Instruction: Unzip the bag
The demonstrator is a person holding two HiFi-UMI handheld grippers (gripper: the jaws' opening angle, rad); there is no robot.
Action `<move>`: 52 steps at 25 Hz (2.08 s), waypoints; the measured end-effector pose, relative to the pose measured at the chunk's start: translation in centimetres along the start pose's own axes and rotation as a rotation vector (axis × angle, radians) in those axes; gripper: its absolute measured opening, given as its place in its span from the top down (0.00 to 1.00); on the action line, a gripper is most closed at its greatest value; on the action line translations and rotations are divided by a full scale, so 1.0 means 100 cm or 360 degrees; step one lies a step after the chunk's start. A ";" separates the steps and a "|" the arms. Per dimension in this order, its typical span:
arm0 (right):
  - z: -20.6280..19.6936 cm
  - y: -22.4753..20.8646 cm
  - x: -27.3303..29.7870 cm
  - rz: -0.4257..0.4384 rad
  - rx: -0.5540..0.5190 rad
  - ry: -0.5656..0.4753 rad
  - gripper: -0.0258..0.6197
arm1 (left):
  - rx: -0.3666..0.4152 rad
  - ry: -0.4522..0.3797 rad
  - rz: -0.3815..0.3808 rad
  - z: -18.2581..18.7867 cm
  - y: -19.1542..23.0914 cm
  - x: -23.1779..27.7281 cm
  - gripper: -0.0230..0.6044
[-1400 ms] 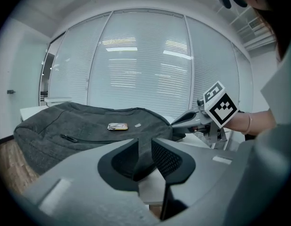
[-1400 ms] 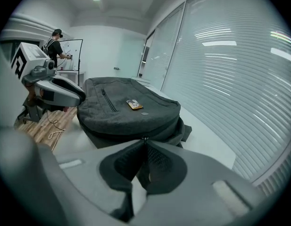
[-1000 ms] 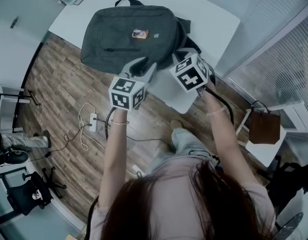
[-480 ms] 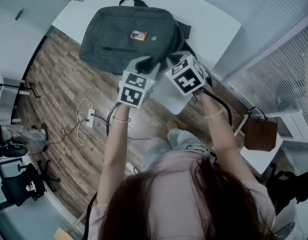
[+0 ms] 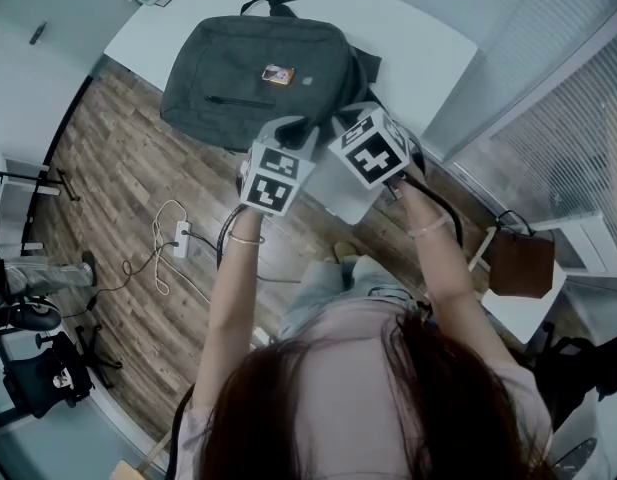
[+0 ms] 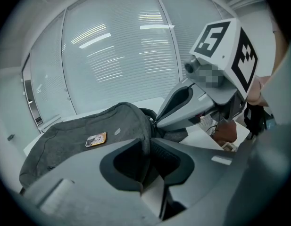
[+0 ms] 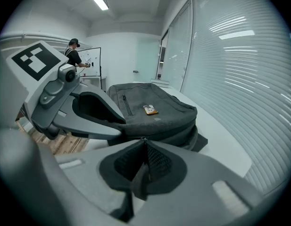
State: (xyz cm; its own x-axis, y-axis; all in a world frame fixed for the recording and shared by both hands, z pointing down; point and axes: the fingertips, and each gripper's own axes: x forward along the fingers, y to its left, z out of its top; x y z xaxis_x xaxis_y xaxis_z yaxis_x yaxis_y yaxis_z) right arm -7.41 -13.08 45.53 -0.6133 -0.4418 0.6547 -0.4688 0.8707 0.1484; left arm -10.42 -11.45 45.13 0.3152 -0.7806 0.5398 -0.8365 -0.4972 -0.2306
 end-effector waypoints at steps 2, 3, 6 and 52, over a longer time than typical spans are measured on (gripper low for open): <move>0.003 -0.002 0.001 -0.0027 0.0011 0.0016 0.94 | 0.0002 -0.0016 -0.0024 0.001 0.002 -0.001 0.85; 0.003 -0.003 0.002 -0.0035 0.0018 0.0028 0.94 | -0.0002 -0.0021 -0.0038 0.000 0.003 -0.001 0.85; 0.001 -0.004 -0.001 -0.0056 0.0026 0.0077 0.94 | -0.0018 -0.0038 -0.0074 -0.002 -0.003 -0.005 0.85; 0.012 -0.112 0.030 0.0220 -0.0187 -0.0076 0.94 | -0.0193 -0.0252 -0.0186 -0.008 -0.008 -0.017 0.85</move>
State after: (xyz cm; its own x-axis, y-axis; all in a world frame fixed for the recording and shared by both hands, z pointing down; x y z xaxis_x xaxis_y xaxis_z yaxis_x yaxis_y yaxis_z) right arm -4.81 -24.43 44.96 -0.6973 -0.3237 0.6395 -0.3023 0.9418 0.1471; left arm -10.65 -9.48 45.04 0.4716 -0.7748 0.4211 -0.8349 -0.5460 -0.0696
